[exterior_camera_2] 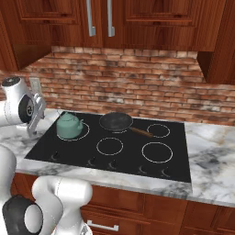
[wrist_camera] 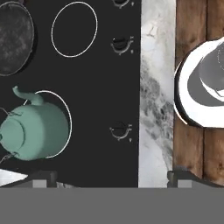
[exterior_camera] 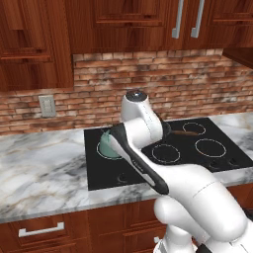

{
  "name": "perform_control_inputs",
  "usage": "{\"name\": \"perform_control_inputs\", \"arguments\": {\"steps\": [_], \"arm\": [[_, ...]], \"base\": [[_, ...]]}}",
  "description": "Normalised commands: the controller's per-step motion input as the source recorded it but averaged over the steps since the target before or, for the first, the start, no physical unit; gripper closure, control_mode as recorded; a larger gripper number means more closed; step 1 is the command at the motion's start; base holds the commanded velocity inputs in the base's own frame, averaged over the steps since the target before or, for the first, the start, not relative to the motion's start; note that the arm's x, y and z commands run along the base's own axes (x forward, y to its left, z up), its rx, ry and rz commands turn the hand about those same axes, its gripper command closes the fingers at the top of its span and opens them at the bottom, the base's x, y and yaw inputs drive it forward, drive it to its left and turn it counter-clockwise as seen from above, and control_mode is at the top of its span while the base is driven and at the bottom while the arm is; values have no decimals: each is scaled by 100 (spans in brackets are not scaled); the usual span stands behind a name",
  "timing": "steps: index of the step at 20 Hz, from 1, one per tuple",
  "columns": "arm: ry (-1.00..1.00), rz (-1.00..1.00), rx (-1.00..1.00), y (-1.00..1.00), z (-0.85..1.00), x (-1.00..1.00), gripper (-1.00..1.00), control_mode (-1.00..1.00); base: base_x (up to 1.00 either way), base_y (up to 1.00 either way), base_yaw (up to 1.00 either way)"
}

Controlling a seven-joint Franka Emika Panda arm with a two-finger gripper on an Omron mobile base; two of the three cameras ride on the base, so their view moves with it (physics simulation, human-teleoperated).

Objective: Pick the kettle from the counter and place it on a stove burner. Then turn the burner on.

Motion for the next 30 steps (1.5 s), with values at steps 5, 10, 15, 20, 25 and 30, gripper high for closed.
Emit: {"name": "perform_control_inputs", "arguments": {"steps": [5, 10, 15, 20, 25, 30], "arm": [[0, 30, 3, -7, 0, -58, -100, -100], [0, 42, 0, -1, -1, -44, -100, -100], [0, 50, 0, 0, -5, -22, -100, -100], [5, 51, -2, 0, -10, -5, -100, -100], [19, 44, -7, 0, -13, 0, -100, -100], [9, 9, -8, 5, 0, 0, -100, -100]], "base": [[0, 0, 0], [0, 0, 0], [0, 0, 0], [0, 0, 0], [0, 0, 0], [0, 0, 0]]}}
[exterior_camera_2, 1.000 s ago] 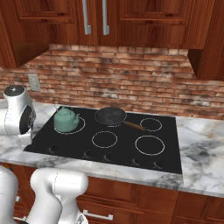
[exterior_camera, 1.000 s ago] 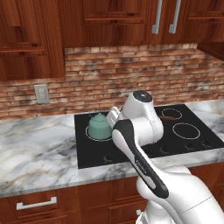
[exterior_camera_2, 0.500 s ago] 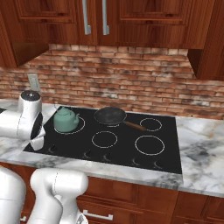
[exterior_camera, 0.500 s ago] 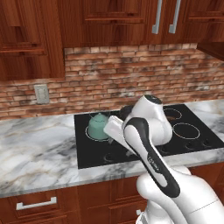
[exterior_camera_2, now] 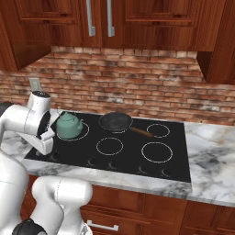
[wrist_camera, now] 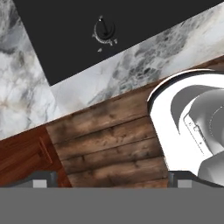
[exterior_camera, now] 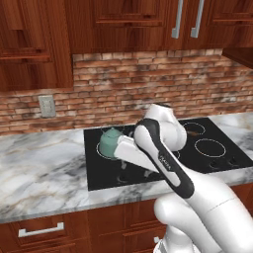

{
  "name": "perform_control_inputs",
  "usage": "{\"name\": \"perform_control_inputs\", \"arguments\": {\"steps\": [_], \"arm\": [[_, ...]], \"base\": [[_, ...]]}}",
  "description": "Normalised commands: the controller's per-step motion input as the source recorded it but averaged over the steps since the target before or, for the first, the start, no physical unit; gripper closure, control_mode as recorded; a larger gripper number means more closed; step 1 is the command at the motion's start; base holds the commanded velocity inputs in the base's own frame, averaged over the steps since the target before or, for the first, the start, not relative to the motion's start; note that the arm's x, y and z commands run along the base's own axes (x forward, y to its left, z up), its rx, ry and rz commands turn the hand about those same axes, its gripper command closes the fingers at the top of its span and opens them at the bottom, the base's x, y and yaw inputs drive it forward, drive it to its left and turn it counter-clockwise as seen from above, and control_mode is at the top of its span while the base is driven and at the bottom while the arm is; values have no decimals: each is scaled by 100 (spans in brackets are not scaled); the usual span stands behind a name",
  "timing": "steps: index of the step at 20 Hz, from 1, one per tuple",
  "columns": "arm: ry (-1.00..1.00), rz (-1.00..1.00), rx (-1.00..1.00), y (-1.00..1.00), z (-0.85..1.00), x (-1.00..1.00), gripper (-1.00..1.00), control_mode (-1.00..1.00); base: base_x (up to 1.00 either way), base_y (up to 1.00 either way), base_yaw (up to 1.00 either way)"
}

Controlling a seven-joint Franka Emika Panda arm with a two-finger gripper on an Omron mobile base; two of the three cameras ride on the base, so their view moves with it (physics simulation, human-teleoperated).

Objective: Pick the kettle from the counter and place it on a stove burner. Then turn the burner on.

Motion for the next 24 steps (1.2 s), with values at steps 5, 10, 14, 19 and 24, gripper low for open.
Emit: {"name": "perform_control_inputs", "arguments": {"steps": [5, 10, 14, 19, 24], "arm": [[-1, 0, 0, 0, -2, 14, -100, -100], [-1, 0, -1, -1, -17, 28, -100, -100], [0, 1, -3, -8, -18, 31, -100, -100], [0, 3, -6, -7, -24, 34, -100, -100], [0, 5, -7, -6, -31, 31, -100, -100]], "base": [[0, 0, 0], [0, 0, 0], [0, 0, 0], [0, 0, 0], [0, 0, 0]]}}
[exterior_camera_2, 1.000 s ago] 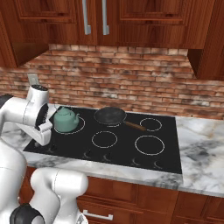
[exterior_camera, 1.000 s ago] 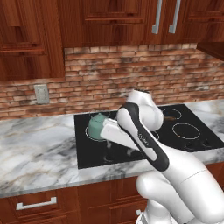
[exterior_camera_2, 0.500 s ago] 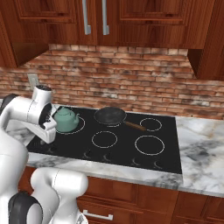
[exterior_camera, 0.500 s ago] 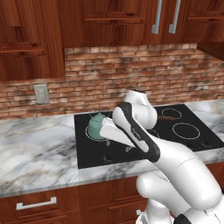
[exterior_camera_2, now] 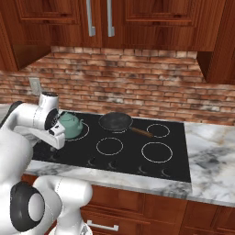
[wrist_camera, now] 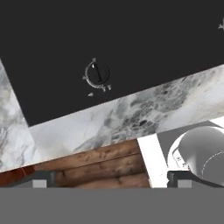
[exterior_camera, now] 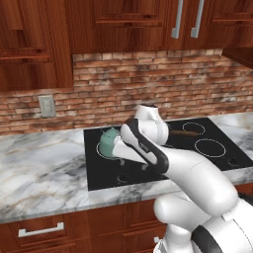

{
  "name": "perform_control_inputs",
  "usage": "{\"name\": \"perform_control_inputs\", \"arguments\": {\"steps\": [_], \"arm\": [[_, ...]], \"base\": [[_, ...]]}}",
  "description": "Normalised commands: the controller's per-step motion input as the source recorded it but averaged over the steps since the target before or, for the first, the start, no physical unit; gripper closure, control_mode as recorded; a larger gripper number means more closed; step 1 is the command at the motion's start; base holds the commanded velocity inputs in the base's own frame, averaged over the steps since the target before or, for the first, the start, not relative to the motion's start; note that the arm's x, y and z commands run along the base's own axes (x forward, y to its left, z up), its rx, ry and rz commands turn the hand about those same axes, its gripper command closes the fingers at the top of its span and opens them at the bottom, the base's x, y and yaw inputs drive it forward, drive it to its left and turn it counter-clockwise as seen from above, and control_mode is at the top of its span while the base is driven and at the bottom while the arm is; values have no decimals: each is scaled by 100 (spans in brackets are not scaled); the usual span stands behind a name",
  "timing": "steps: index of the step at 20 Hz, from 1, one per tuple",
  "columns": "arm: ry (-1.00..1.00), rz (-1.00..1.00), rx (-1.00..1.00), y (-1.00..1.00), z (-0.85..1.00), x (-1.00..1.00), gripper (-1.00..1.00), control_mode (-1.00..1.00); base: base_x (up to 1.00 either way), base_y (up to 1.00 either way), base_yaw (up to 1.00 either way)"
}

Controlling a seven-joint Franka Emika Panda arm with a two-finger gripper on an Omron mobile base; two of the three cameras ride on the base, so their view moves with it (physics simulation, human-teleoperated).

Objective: Pick the kettle from the counter and place it on a stove burner. Then turn the burner on.

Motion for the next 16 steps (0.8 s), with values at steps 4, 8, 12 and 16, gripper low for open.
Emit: {"name": "perform_control_inputs", "arguments": {"steps": [4, 8, 12, 16], "arm": [[0, 8, -10, 0, -46, 19, -100, -100], [1, 8, -11, 0, -47, 13, -100, -100], [0, 6, -8, 0, -35, 14, -100, -100], [0, 4, -1, 0, -14, 6, -100, -100]], "base": [[0, 0, 0], [0, 0, 0], [0, 0, 0], [0, 0, 0]]}}
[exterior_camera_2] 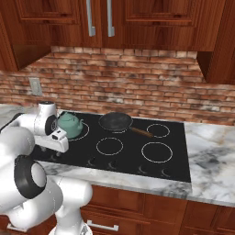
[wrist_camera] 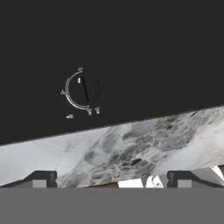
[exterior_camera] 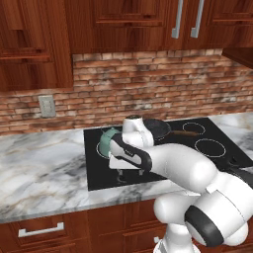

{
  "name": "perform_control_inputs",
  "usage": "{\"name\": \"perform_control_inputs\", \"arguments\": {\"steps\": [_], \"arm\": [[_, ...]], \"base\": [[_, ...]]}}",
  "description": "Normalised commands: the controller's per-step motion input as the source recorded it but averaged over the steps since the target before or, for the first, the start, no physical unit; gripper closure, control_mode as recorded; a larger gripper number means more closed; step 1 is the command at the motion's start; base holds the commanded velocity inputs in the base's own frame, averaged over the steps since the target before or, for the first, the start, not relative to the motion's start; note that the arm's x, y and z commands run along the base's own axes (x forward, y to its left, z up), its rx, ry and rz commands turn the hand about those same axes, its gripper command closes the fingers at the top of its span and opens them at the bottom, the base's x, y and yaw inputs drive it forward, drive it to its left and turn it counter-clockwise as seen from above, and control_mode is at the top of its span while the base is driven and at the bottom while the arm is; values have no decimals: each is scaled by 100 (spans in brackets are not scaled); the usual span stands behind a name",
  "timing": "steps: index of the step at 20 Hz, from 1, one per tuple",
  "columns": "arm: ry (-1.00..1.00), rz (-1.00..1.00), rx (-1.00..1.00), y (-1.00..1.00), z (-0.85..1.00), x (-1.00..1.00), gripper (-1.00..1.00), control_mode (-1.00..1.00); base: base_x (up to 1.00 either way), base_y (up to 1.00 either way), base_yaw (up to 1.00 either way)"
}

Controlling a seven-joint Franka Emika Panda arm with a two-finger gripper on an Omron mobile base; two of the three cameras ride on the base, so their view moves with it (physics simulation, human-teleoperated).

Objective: Pick the kettle from the counter and place it on a stove burner. Then turn the burner on.

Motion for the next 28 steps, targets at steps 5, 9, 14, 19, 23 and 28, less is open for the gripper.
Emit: {"name": "perform_control_inputs", "arguments": {"steps": [5, 9, 14, 19, 23, 28], "arm": [[0, 0, 0, 0, -2, 1, -100, -100], [0, 0, 0, 0, -18, 9, -100, -100], [0, 0, 0, 0, -19, 13, -100, -100], [-1, 0, 0, 3, -13, 18, -100, -100], [0, 0, 0, 12, -8, 16, -100, -100], [0, 0, 0, 9, -9, 6, -100, -100]], "base": [[0, 0, 0], [0, 0, 0], [0, 0, 0], [0, 0, 0], [0, 0, 0], [0, 0, 0]]}}
